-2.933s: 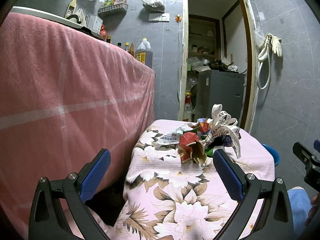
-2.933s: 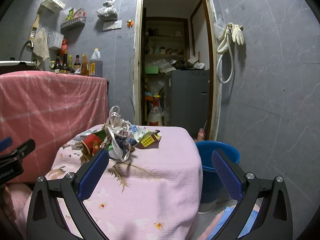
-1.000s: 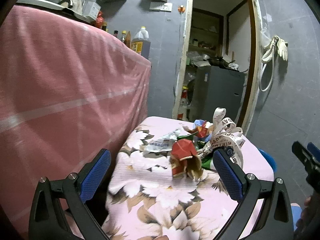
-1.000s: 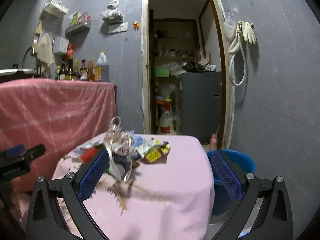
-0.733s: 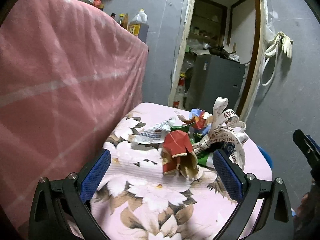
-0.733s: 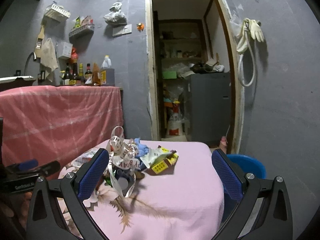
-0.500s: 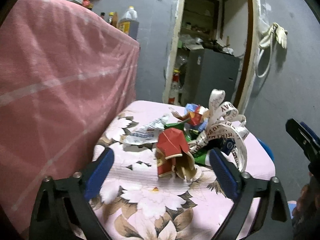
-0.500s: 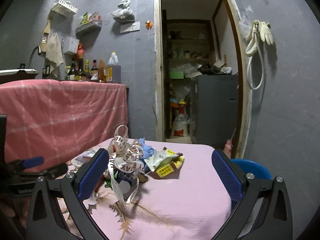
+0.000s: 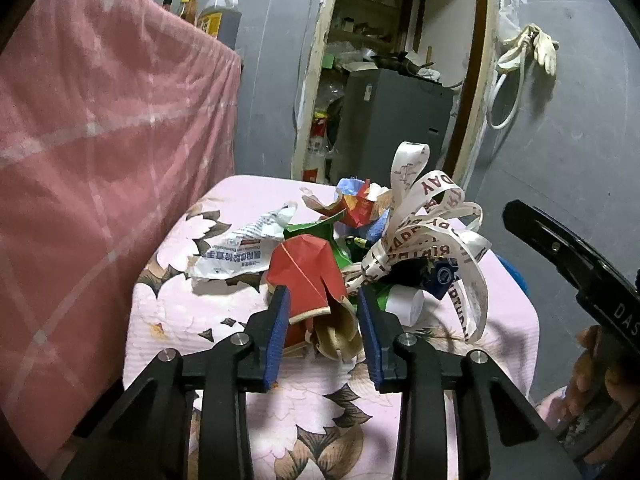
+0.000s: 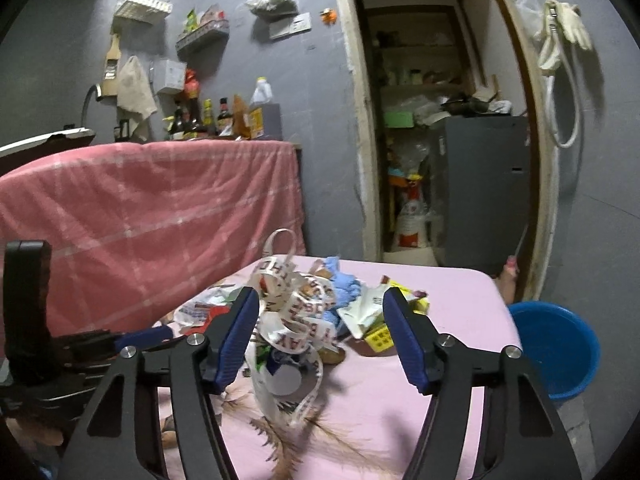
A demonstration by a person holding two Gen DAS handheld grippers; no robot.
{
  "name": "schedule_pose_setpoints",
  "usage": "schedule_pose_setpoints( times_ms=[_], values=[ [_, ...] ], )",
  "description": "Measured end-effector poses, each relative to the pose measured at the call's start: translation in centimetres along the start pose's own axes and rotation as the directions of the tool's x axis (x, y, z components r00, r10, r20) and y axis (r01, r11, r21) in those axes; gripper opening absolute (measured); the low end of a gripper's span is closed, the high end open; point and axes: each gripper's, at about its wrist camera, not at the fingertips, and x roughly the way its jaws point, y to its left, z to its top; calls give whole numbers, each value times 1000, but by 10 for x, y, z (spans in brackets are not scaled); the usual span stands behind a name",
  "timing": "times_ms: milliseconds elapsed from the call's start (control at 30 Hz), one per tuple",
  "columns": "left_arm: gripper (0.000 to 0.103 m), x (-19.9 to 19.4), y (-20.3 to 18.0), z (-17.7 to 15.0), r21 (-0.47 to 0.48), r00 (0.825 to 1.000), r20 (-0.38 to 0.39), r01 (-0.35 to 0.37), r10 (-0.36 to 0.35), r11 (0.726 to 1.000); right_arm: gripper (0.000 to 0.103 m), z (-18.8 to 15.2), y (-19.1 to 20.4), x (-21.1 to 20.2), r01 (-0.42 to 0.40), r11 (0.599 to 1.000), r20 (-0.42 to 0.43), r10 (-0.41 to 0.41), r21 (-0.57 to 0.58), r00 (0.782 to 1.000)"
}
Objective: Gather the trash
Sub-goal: 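Grasp the red paper cup with the left tool while the right tool grasps the white ribbon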
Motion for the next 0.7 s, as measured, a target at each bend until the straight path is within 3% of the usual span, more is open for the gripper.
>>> schedule_pose_setpoints(
  times_ms=[200,400,433,500,600,700],
  values=[
    [18,2,4,1,-25,1000,-13,11,-11,1000,54,3,13,20,-42,998,-39,40,-50,998],
    [15,-2,4,-2,-26,1000,-10,12,-12,1000,46,-2,11,39,-76,997,-114,74,-11,991],
    [15,-3,4,-2,-25,1000,-11,14,-14,1000,42,-3,10,41,-81,997,-119,80,-6,990],
    [3,-5,3,-2,-23,1000,-3,13,-13,1000,31,-3,10,42,-78,997,-126,77,-6,989],
    [3,-8,-1,-3,-15,1000,-1,12,-12,1000,10,-3,8,43,-78,997,-137,78,3,987],
    [2,-11,-5,-5,-3,1000,1,14,-14,1000,6,-3,6,38,-79,997,-123,80,9,989]
  ],
)
